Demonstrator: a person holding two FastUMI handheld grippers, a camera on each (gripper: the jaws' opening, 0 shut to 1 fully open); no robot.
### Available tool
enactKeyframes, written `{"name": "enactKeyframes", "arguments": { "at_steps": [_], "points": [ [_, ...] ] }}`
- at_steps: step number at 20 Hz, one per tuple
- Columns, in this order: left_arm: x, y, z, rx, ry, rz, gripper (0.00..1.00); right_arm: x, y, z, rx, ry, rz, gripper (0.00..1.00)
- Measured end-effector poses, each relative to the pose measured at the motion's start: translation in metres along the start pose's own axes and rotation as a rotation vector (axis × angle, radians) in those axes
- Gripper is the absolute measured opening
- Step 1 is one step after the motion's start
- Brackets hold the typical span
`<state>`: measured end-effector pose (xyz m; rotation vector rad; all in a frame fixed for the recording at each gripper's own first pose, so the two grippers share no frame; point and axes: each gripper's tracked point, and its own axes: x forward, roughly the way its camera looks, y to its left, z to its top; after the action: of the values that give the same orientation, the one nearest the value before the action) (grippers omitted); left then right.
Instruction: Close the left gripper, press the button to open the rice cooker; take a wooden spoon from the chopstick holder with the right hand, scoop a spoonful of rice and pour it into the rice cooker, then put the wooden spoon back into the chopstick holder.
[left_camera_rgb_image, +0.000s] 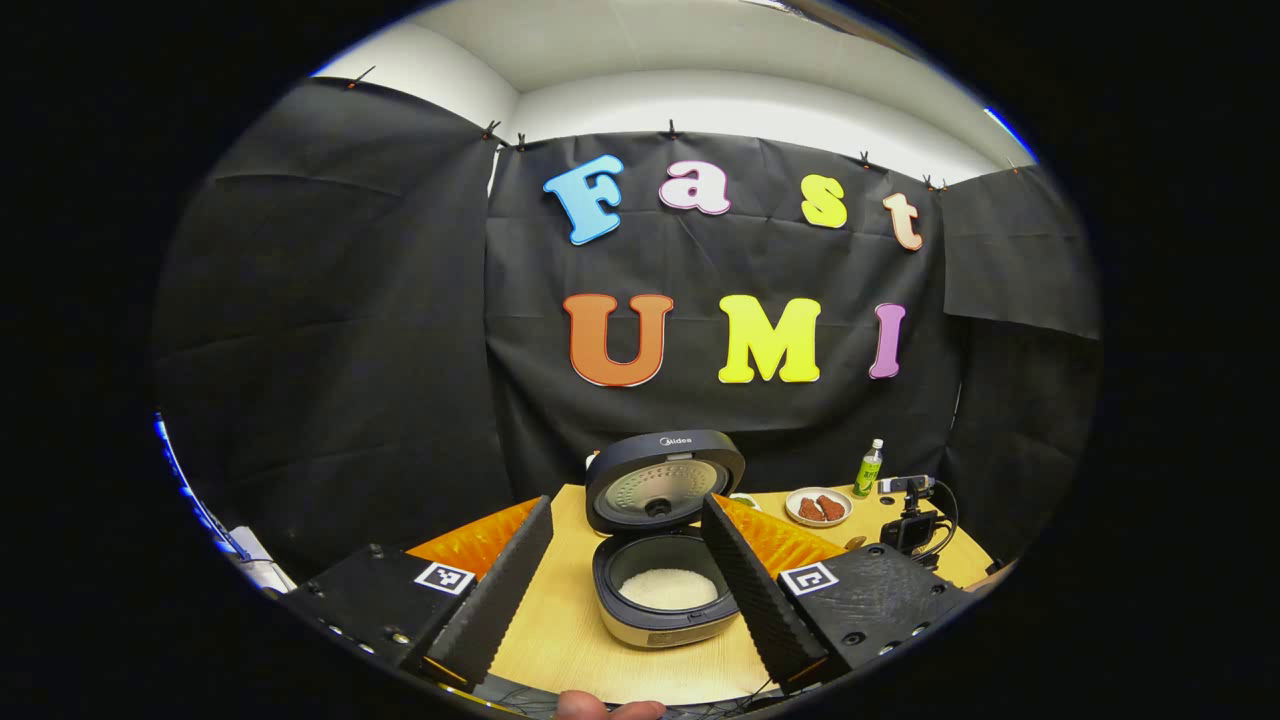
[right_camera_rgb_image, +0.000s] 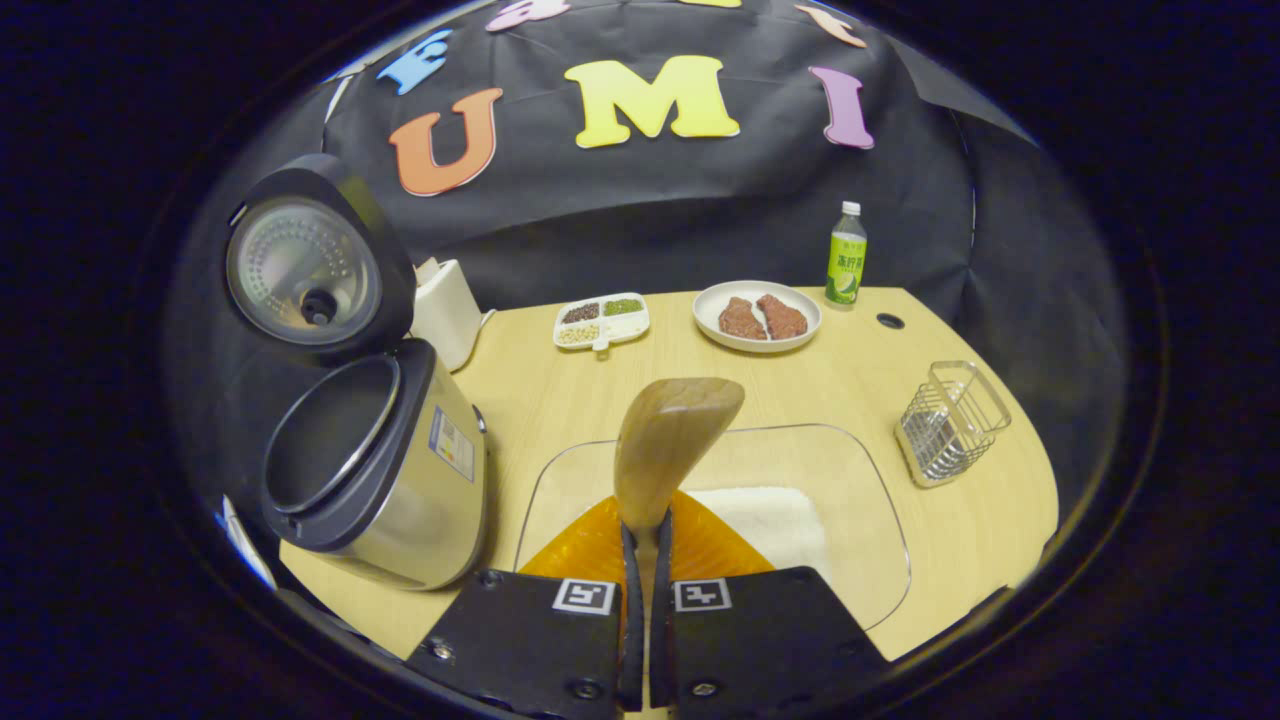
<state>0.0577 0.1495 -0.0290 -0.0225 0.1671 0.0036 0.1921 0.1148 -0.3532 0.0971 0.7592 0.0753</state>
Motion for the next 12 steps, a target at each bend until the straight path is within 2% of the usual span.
{"name": "enactKeyframes", "arguments": {
  "at_steps": [7,12],
  "points": [
    [-0.001,-0.009,-0.001,-0.01,0.006,0.005,0.96,-0.01,0.009,0.006,0.196,0.048,0.113,0.08],
    [-0.001,-0.024,0.001,-0.01,0.004,-0.019,0.96,-0.015,-0.011,0.017,0.363,0.046,0.154,0.08]
  ]
}}
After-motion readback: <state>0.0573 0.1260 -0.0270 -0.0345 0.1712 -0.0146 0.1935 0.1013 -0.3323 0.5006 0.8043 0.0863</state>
